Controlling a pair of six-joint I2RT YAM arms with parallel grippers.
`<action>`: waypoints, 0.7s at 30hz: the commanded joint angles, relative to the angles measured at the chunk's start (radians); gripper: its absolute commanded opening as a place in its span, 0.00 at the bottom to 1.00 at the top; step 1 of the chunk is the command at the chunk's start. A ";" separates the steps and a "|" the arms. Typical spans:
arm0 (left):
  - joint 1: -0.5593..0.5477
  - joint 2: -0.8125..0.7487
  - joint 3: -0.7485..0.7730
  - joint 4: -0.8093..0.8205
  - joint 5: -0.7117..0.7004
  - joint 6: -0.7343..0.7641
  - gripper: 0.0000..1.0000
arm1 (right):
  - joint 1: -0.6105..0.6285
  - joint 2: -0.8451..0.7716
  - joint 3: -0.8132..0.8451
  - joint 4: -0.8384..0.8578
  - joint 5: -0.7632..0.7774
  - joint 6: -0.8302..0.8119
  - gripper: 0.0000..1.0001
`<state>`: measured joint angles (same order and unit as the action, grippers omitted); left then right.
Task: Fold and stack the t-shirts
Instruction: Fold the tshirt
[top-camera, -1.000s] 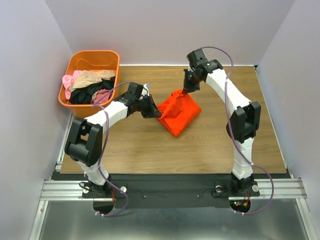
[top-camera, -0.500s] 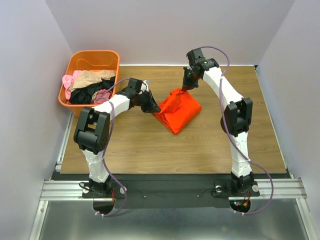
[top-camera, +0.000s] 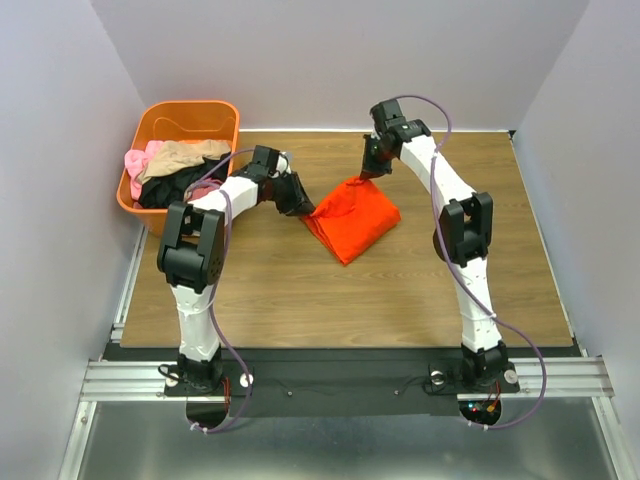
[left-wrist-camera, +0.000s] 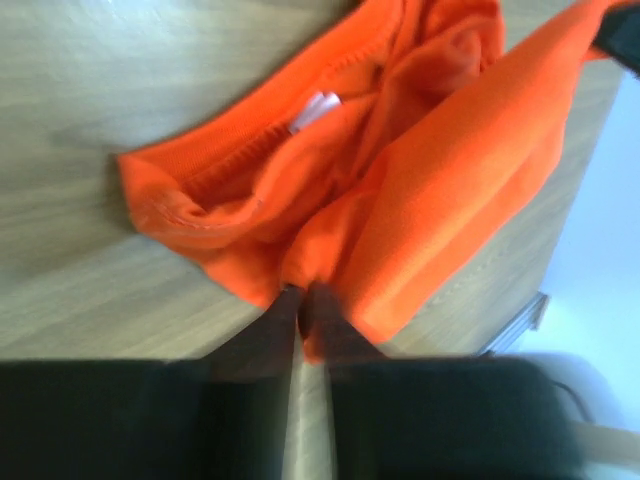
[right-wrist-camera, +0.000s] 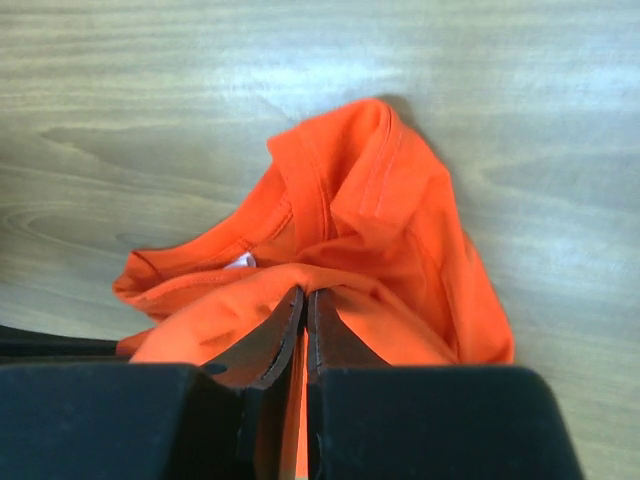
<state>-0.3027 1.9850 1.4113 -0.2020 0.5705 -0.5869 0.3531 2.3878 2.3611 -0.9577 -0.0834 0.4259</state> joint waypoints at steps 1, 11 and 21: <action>0.008 0.001 0.170 -0.109 -0.128 0.038 0.50 | -0.035 0.005 0.122 0.097 0.010 0.007 0.31; -0.001 -0.037 0.396 -0.287 -0.371 0.075 0.95 | -0.184 -0.096 0.006 0.218 -0.162 -0.024 0.89; -0.059 -0.118 0.108 -0.186 -0.268 0.021 0.96 | -0.267 -0.156 -0.259 0.306 -0.524 -0.202 0.89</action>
<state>-0.3435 1.9450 1.6089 -0.4274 0.2440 -0.5365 0.0784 2.2864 2.1418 -0.7303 -0.4229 0.3069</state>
